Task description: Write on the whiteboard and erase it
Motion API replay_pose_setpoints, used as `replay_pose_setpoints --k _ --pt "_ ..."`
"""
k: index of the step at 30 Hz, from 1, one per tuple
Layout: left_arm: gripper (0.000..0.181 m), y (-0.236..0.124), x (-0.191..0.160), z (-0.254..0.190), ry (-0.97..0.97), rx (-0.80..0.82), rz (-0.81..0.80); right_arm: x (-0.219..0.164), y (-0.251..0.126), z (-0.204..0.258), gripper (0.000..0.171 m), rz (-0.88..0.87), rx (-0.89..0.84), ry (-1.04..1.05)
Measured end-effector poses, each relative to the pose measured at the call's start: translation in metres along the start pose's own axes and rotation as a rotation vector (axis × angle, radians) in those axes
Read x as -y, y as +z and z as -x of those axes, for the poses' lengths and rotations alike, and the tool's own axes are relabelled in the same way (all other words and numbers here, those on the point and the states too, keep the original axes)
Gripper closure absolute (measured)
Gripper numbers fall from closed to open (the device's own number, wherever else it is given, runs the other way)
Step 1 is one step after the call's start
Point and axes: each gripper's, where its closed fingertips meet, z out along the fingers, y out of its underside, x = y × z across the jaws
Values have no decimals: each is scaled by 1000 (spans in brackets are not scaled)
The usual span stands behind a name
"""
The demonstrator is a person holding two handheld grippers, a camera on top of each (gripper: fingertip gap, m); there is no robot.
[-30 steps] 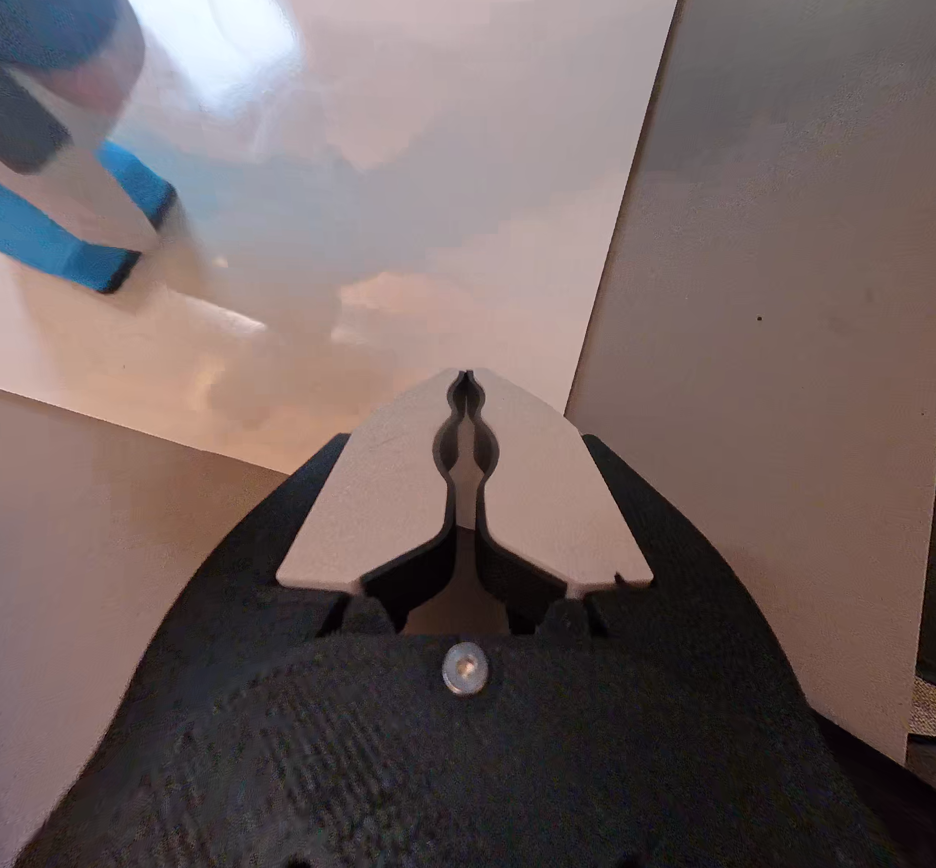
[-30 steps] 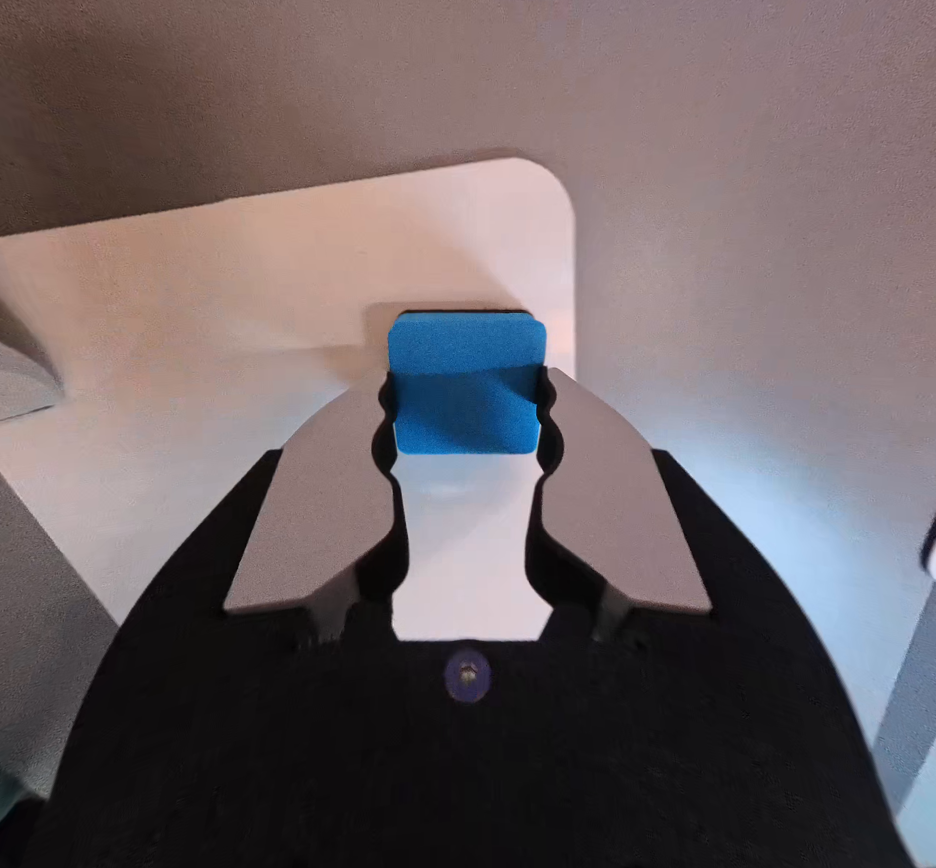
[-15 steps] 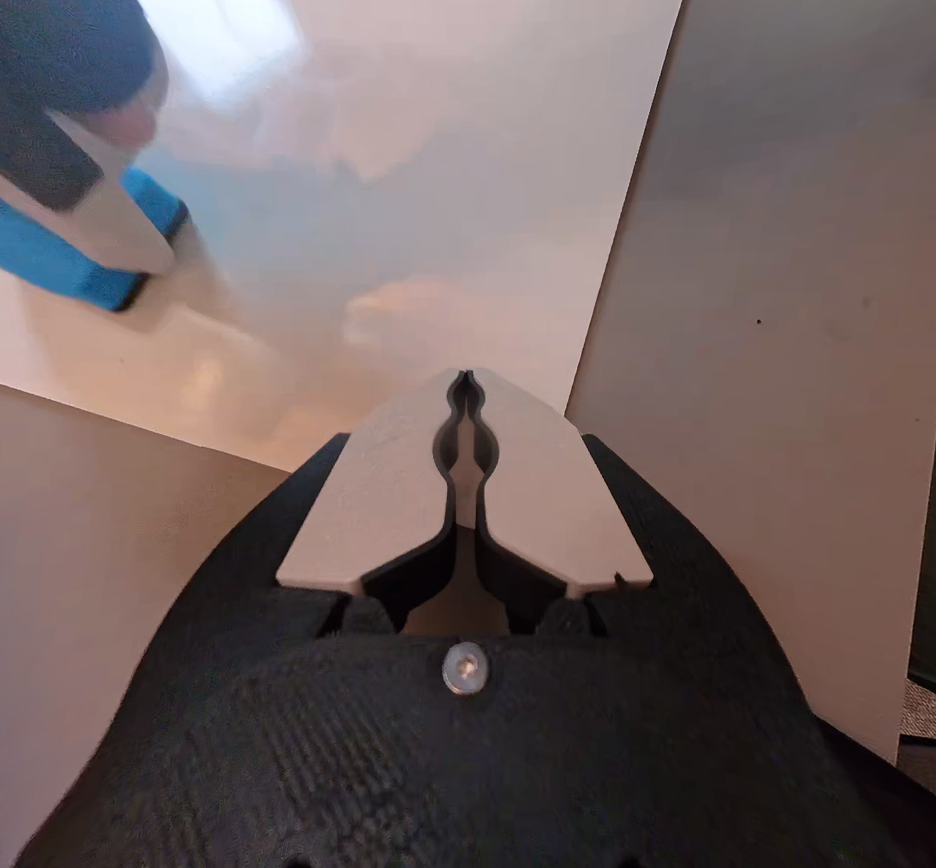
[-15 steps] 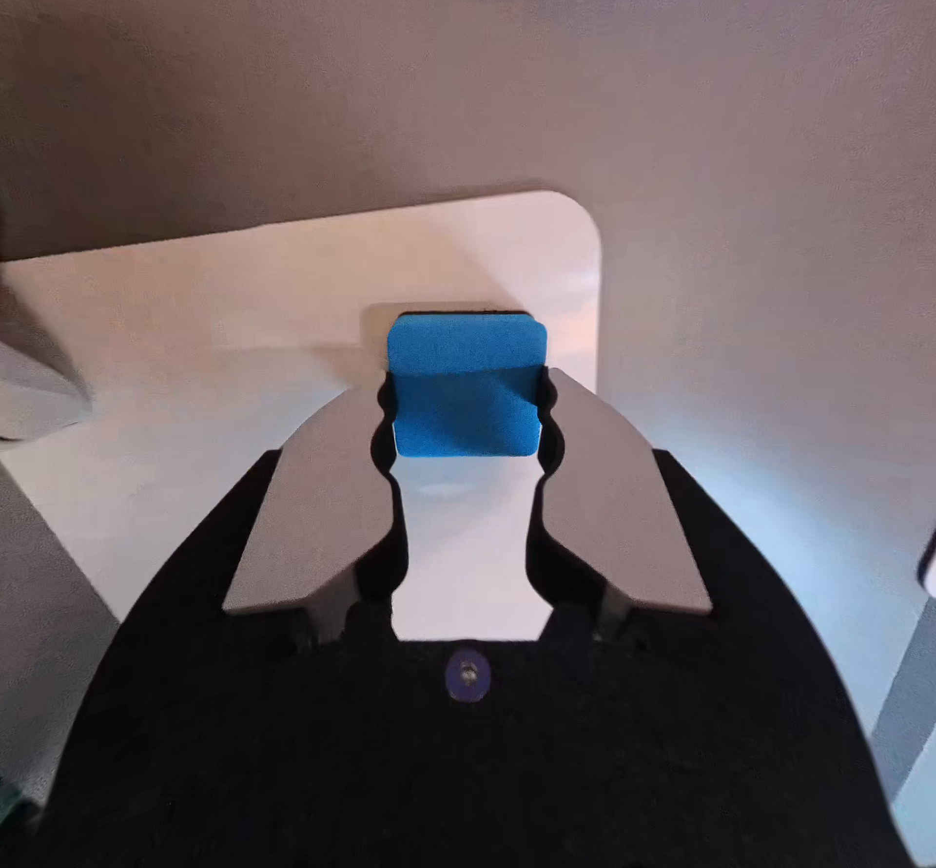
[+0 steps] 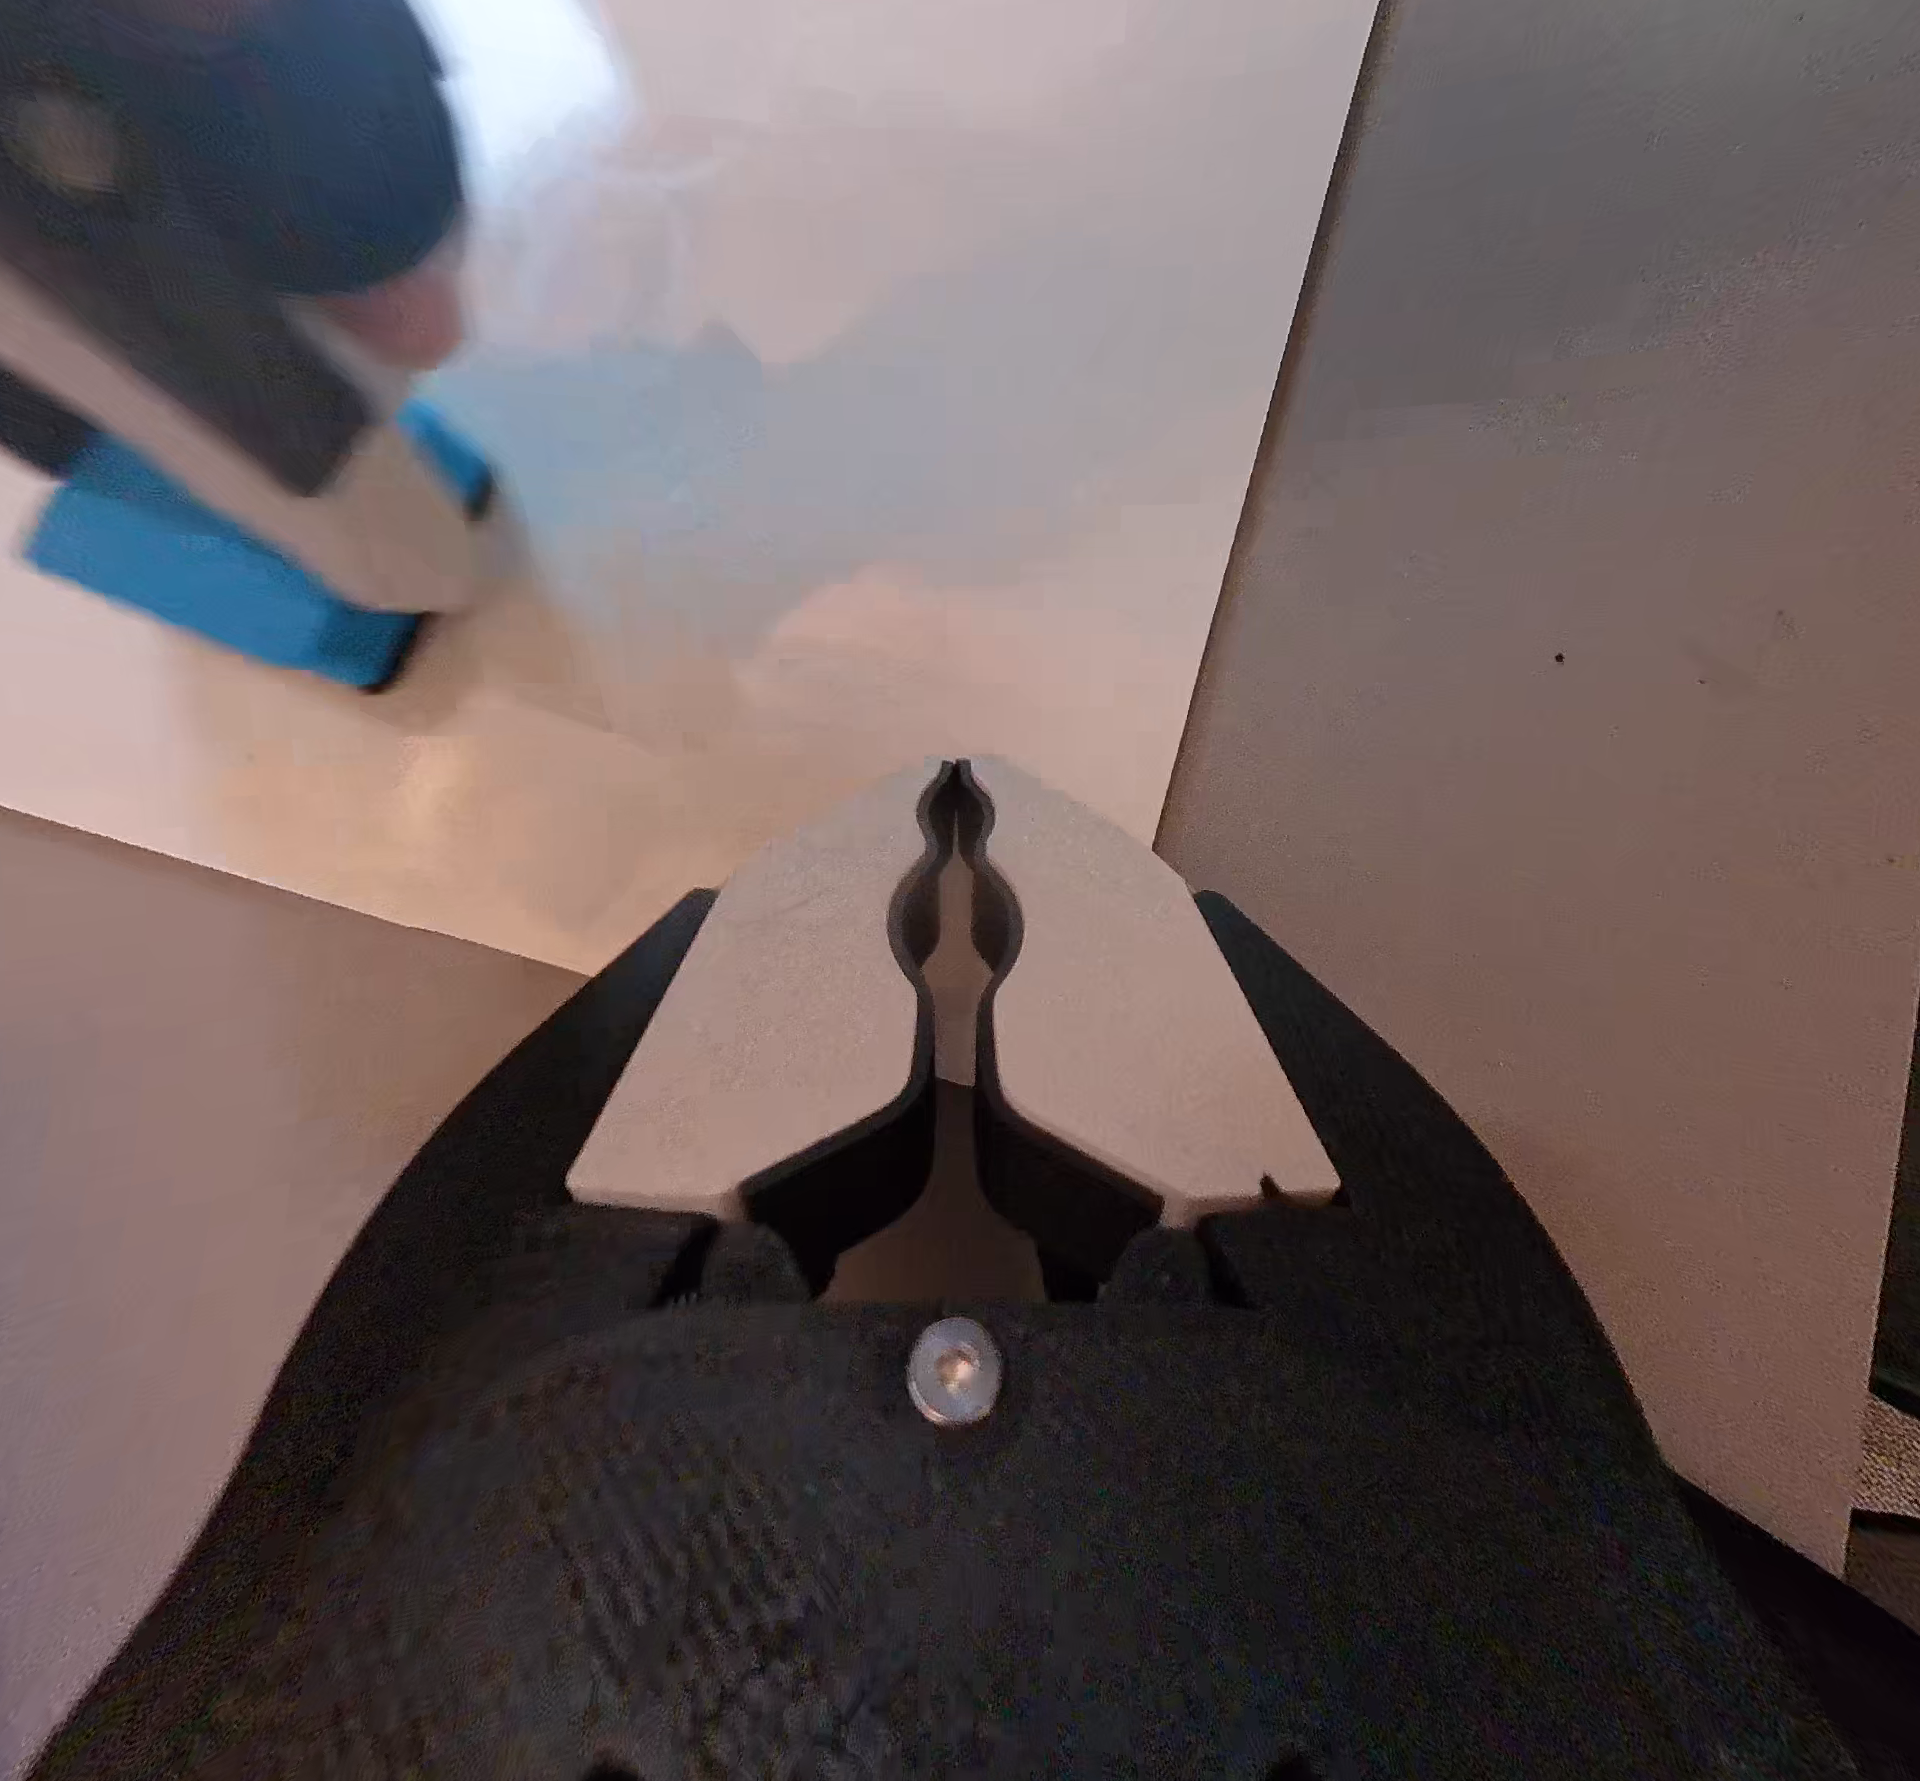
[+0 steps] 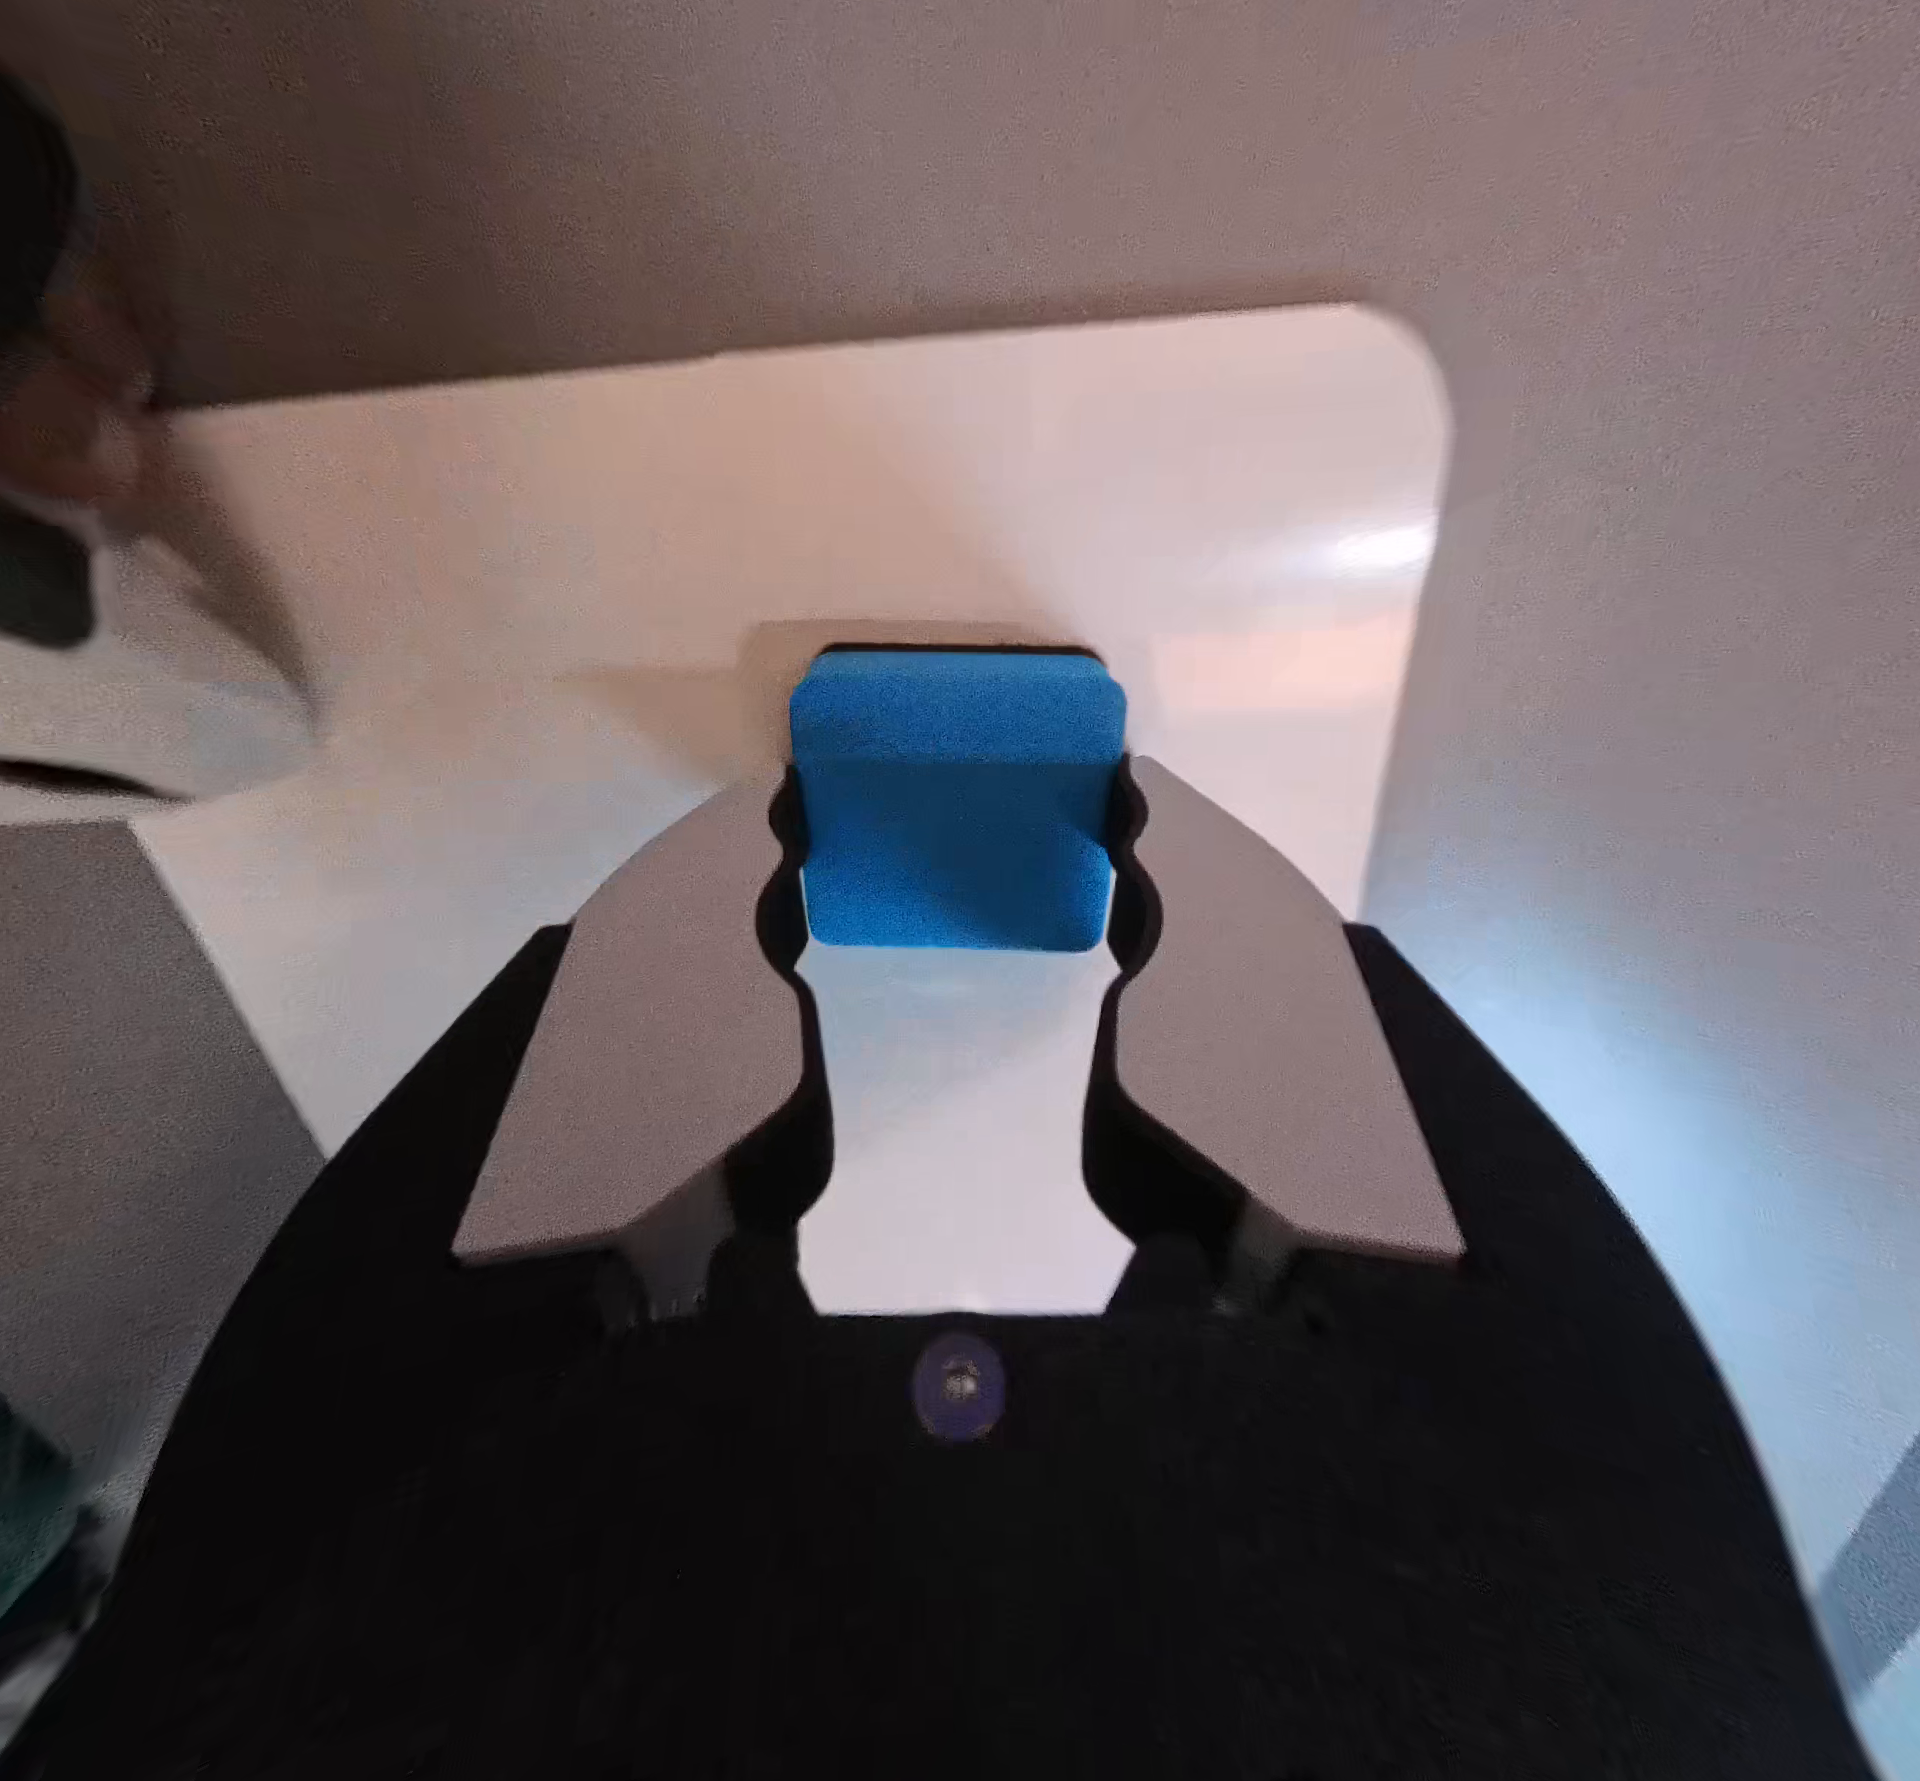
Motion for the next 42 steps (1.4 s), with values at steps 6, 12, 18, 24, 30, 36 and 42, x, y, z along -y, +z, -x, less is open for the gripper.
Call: replay_pose_setpoints --k 6,12,18,24,30,36,42 --pt "181 0 0 1 -8 -6 -7 -6 -1 -6 115 -27 -2 4" --pt "181 -1 0 0 9 -12 -5 -35 -7 26 114 -31 -32 -59" --pt "181 -1 -1 0 2 -12 -6 -40 -21 30 103 -73 -11 -59" --pt "181 -1 -1 0 5 -17 -6 -41 -25 36 100 -99 35 -68" --pt "181 -2 -2 0 9 -16 -5 -20 -15 22 120 -124 14 -60" --pt "181 -2 -1 0 13 -12 -2 31 -8 -11 121 -196 10 24" --pt "181 -3 0 0 17 -19 -4 24 -8 35 121 -96 49 -140"
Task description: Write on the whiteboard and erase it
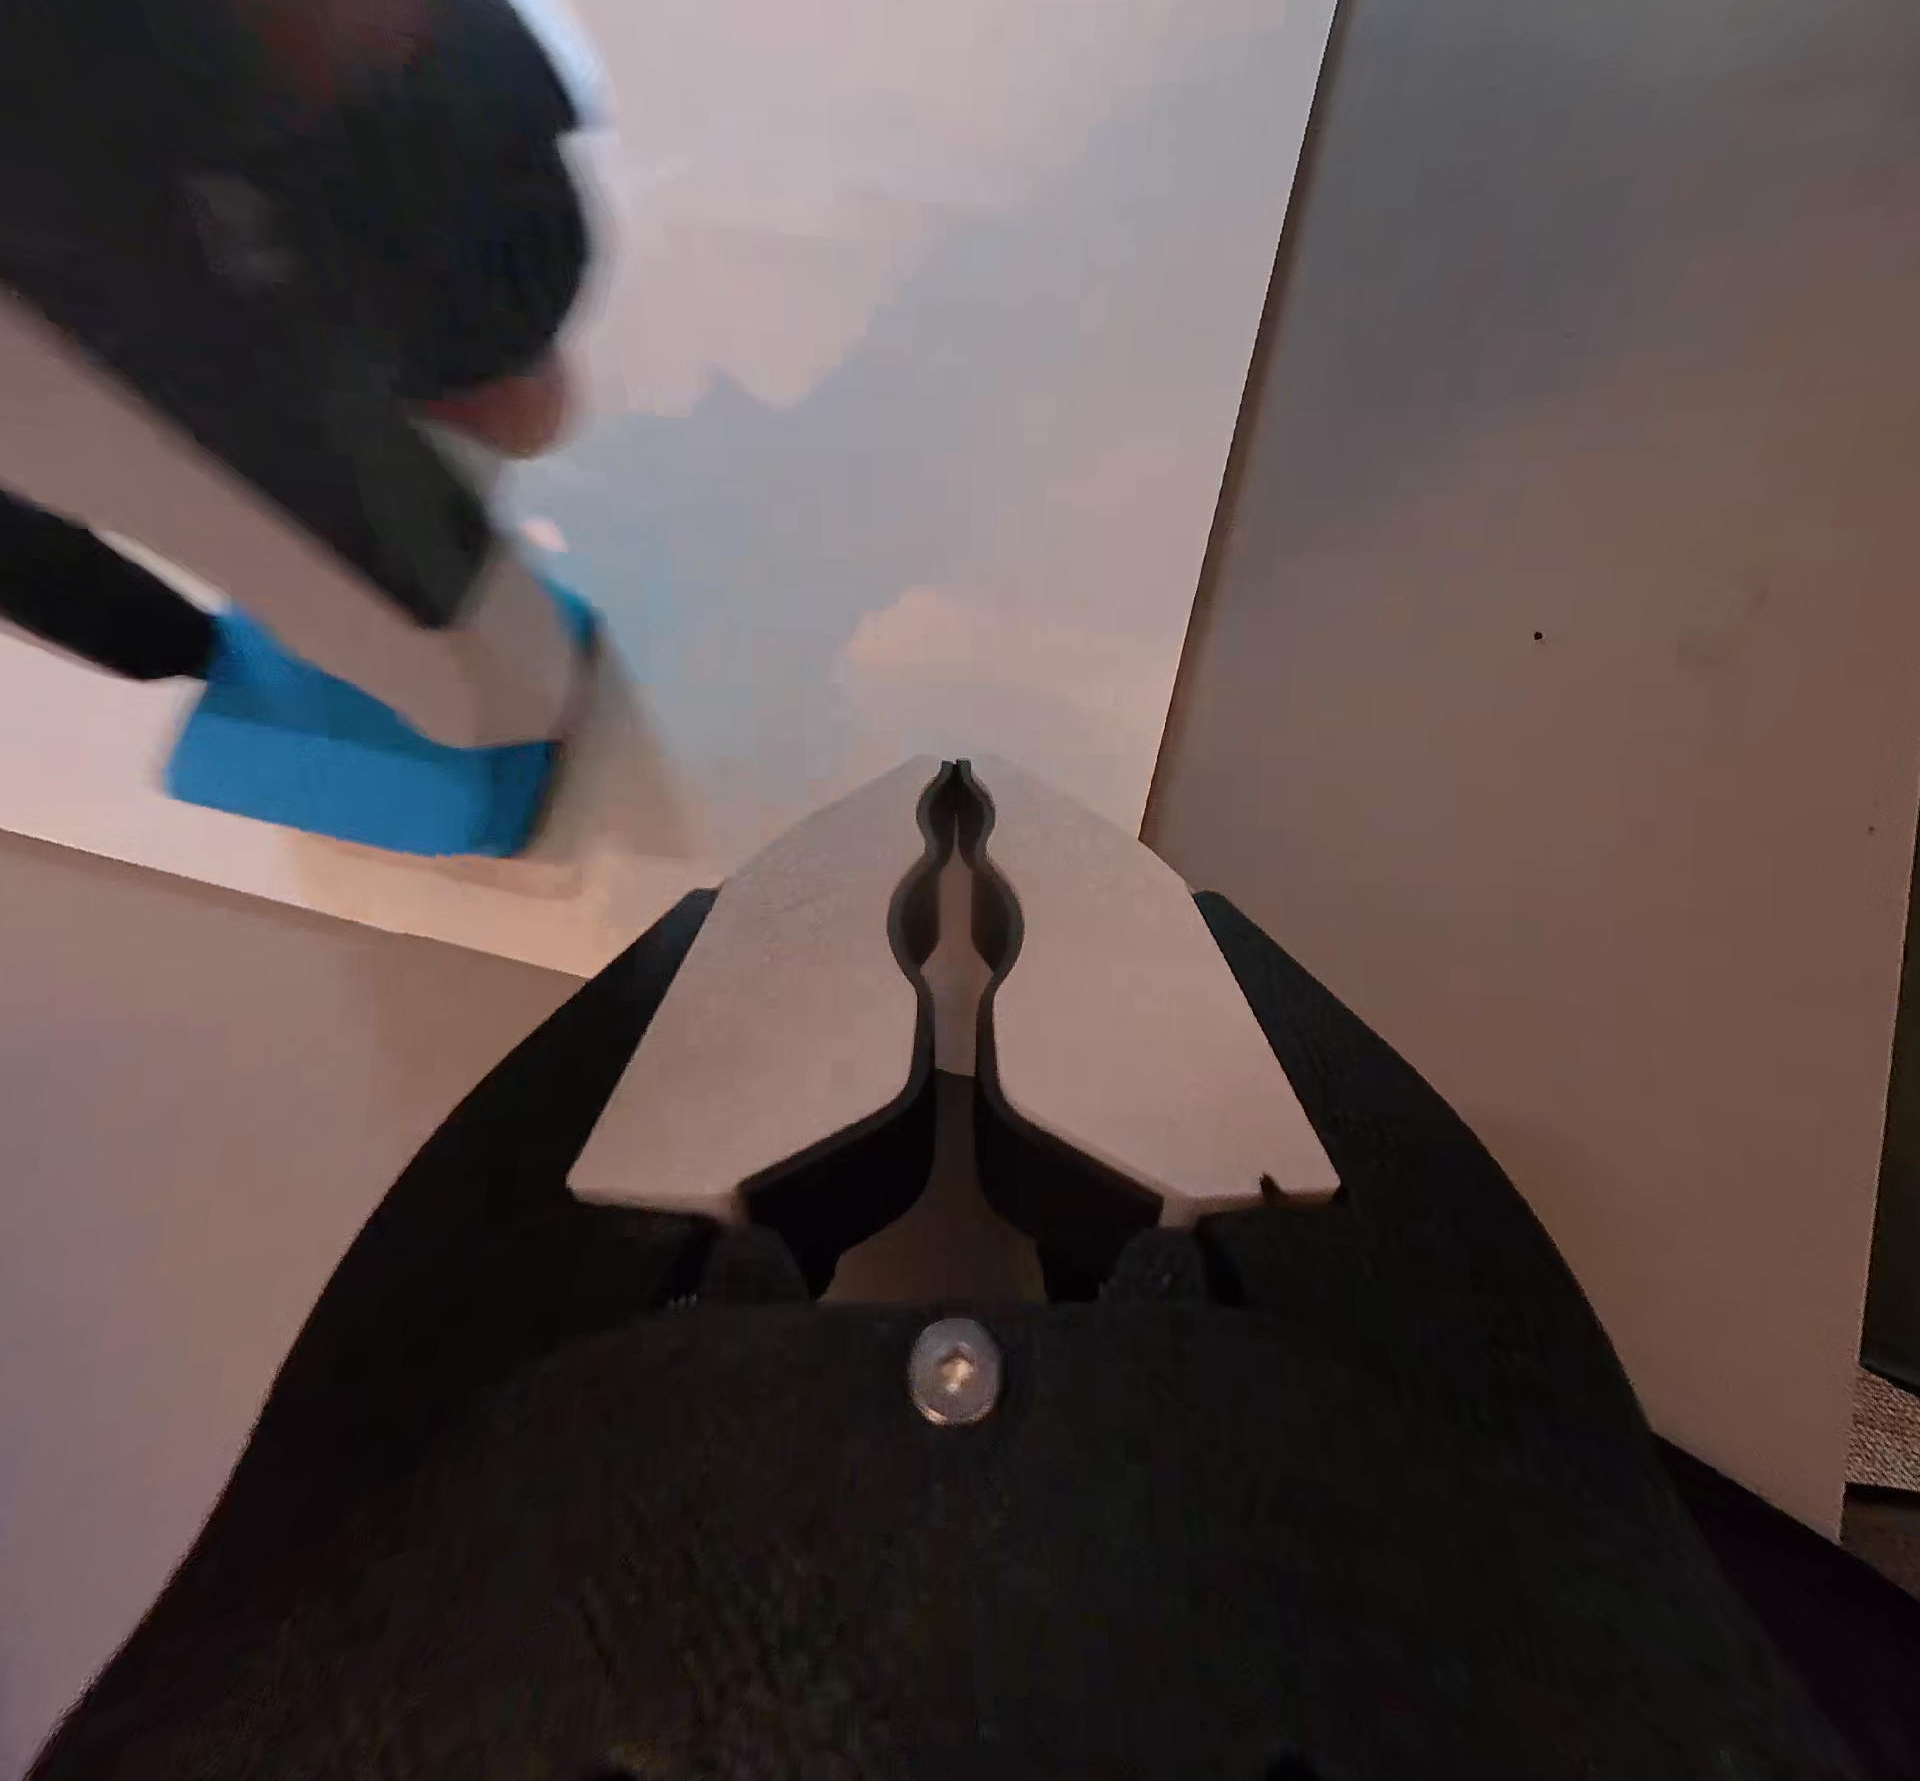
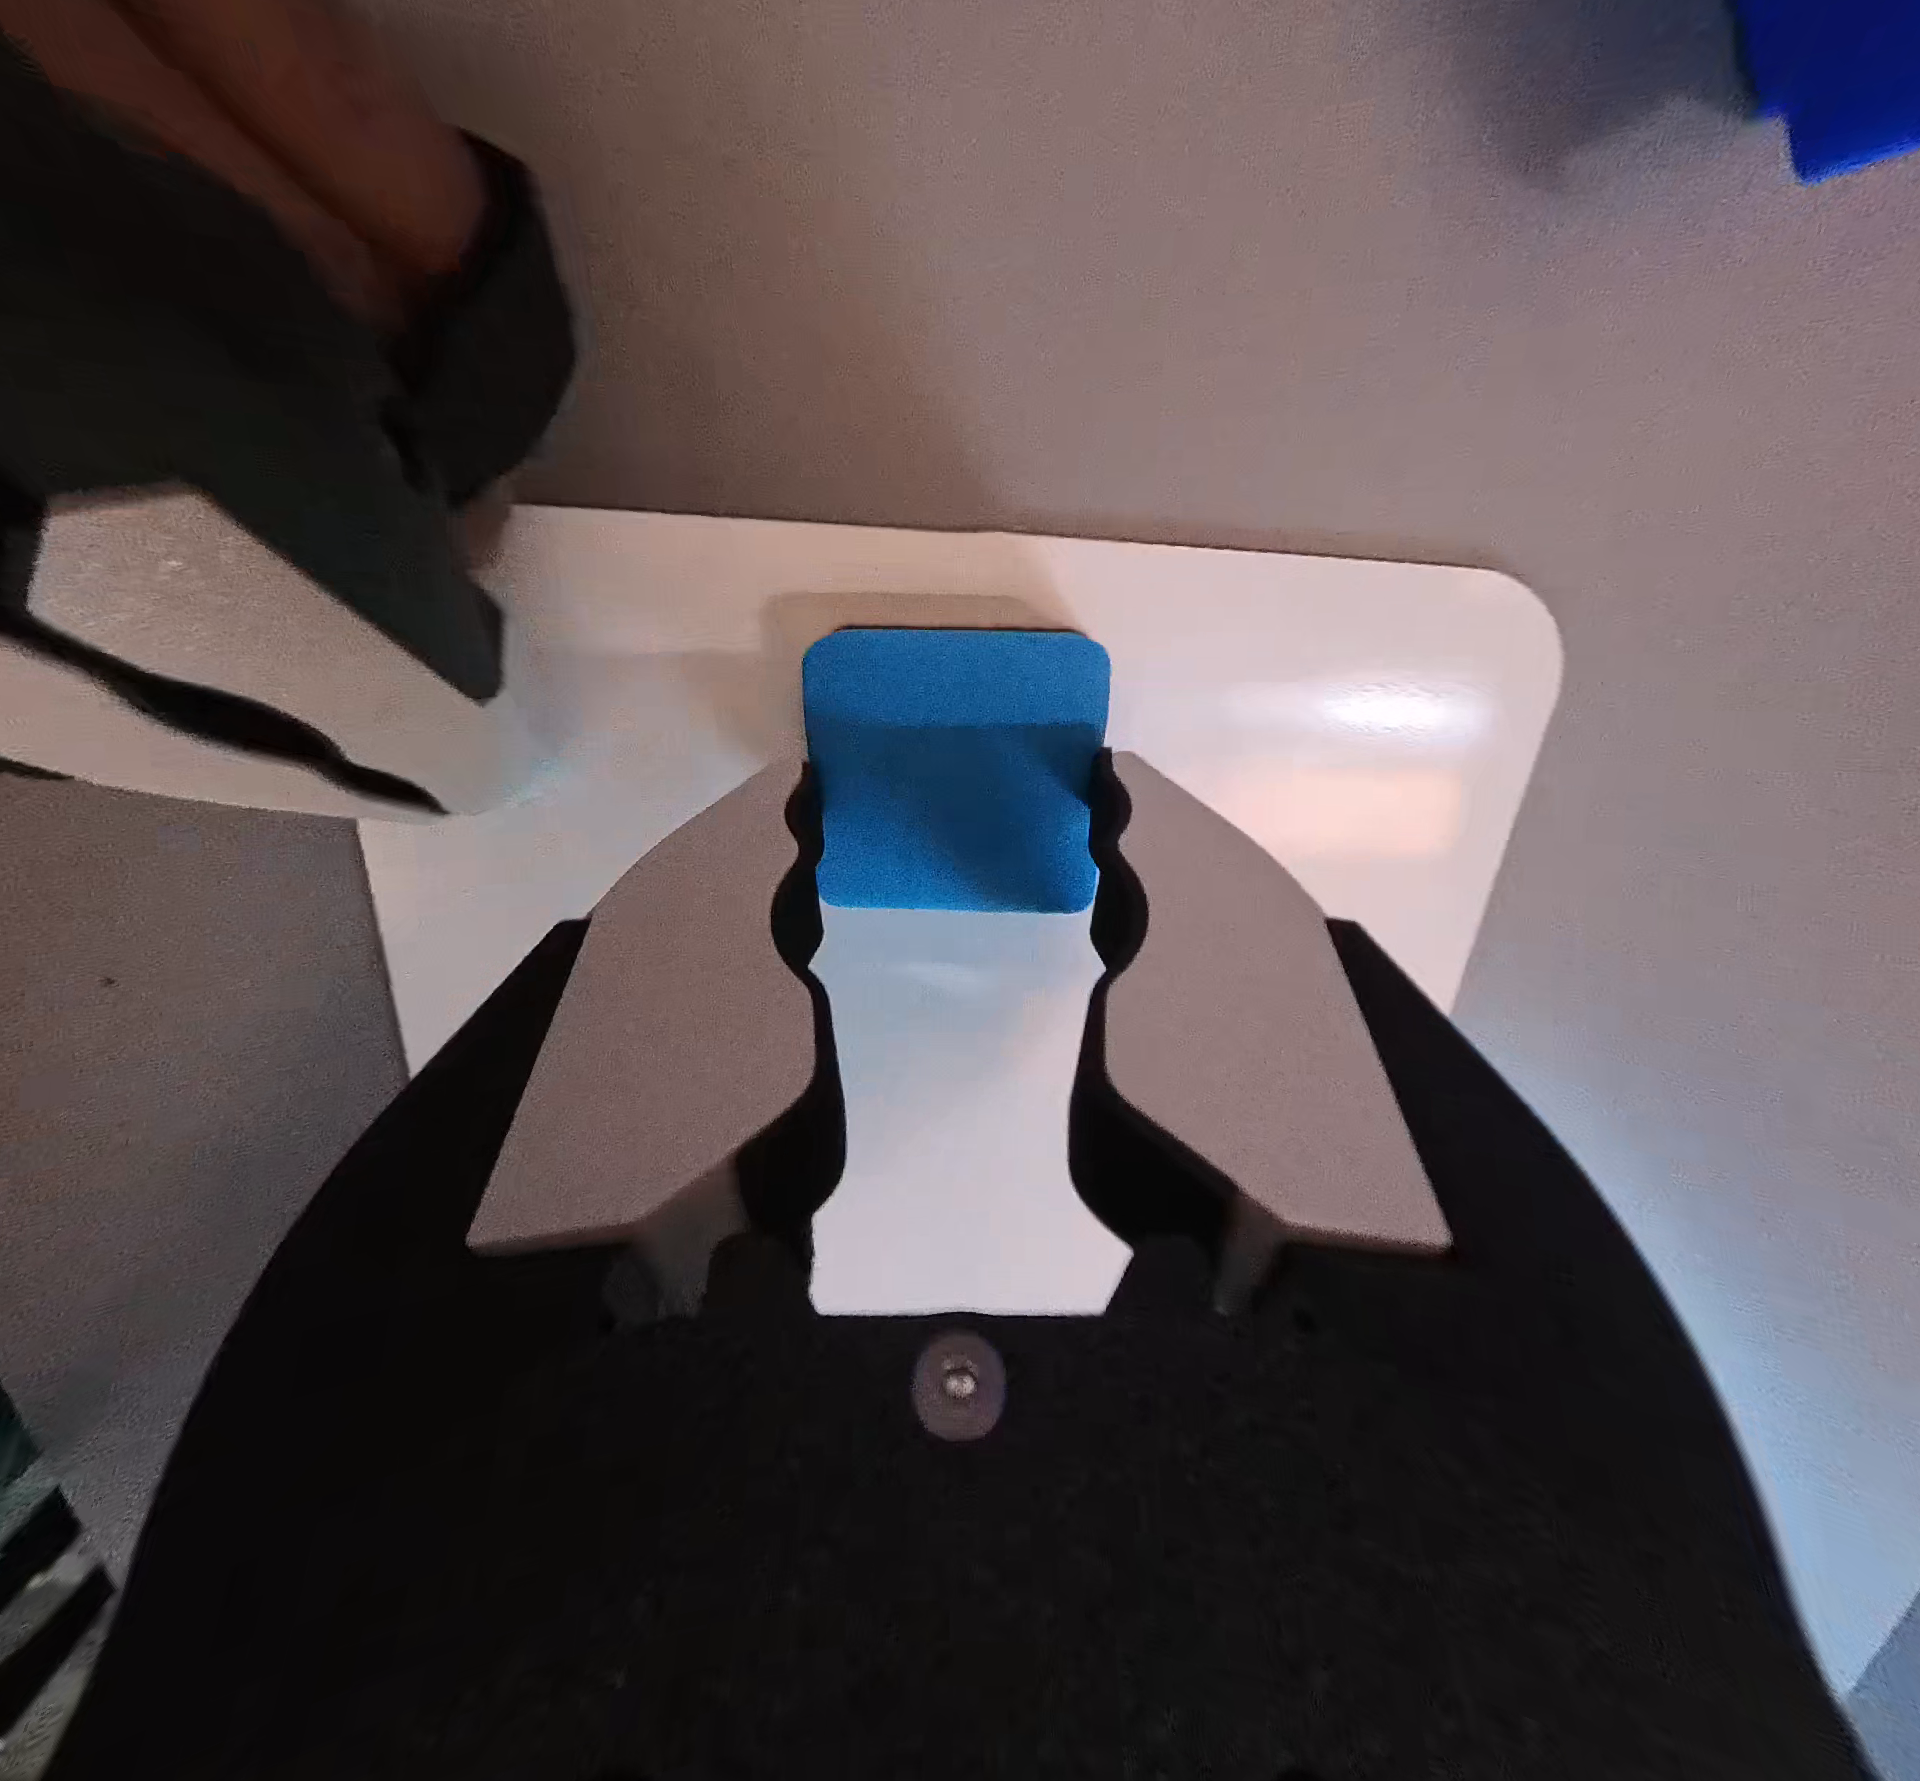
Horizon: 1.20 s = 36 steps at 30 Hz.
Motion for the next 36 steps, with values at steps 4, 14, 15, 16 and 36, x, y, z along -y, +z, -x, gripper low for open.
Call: replay_pose_setpoints --k 4,14,15,16,36 --pt "181 -1 0 -1 -10 -6 -10 17 3 -62 121 -43 -55 150" --pt "181 -3 0 -5 -19 -10 -13 21 5 -65 121 5 -25 139" --pt "181 -3 1 -5 -19 -10 -14 19 4 -73 121 -12 -17 171" --pt "181 -3 0 -5 -17 -9 -13 16 4 -71 121 -16 -28 164" --pt "181 3 5 41 -8 -16 -13 -70 -16 34 121 82 6 16"
